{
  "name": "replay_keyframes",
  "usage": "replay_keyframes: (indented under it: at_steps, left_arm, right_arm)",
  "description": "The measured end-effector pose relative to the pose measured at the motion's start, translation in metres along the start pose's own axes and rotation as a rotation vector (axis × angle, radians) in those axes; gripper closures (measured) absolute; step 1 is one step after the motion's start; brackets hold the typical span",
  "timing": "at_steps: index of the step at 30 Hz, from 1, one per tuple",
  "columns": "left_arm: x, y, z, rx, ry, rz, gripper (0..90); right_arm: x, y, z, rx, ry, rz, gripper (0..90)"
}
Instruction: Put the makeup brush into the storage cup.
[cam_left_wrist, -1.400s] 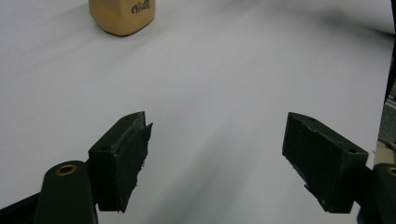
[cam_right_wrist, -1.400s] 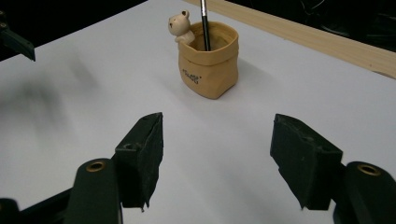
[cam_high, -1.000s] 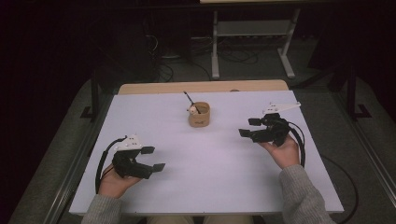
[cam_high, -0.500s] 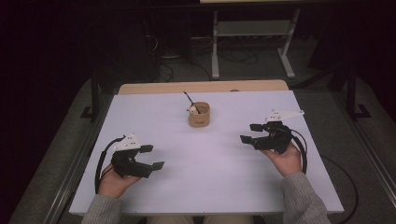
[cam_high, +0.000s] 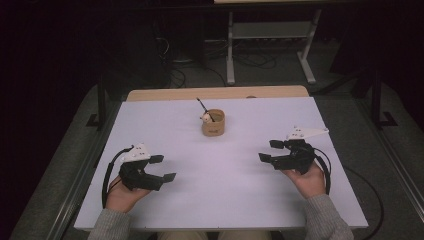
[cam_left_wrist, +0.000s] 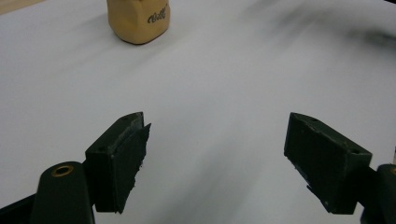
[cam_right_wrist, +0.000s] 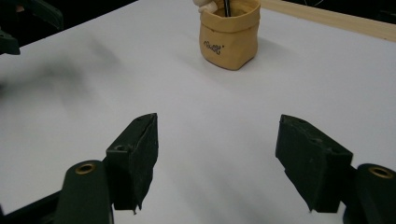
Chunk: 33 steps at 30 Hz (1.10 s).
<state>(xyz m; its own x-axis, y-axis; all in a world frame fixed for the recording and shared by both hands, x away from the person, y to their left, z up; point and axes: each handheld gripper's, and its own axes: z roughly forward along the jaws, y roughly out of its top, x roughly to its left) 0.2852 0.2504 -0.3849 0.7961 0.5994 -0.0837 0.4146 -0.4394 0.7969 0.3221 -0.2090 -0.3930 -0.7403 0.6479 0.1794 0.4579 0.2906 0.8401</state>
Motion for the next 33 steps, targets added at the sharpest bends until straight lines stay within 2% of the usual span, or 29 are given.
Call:
replay_keyframes:
  at_steps: [10, 22, 27, 33]
  left_arm:
    - [0.000, -0.003, -0.001, 0.000, 0.008, -0.008, 20.3]
    - [-0.002, -0.007, 0.005, 0.012, -0.008, -0.010, 20.3]
    - [-0.002, -0.012, 0.008, 0.024, -0.019, -0.021, 20.2]
    - [-0.001, -0.015, 0.011, 0.031, -0.012, -0.018, 20.2]
  right_arm:
    - [0.005, -0.014, -0.002, -0.003, 0.003, 0.015, 27.2]
    - [0.003, -0.029, -0.007, -0.022, -0.009, 0.048, 26.1]
    - [0.004, -0.031, -0.009, -0.031, -0.026, 0.034, 24.4]
    - [0.006, -0.033, -0.011, -0.039, -0.019, 0.034, 23.8]
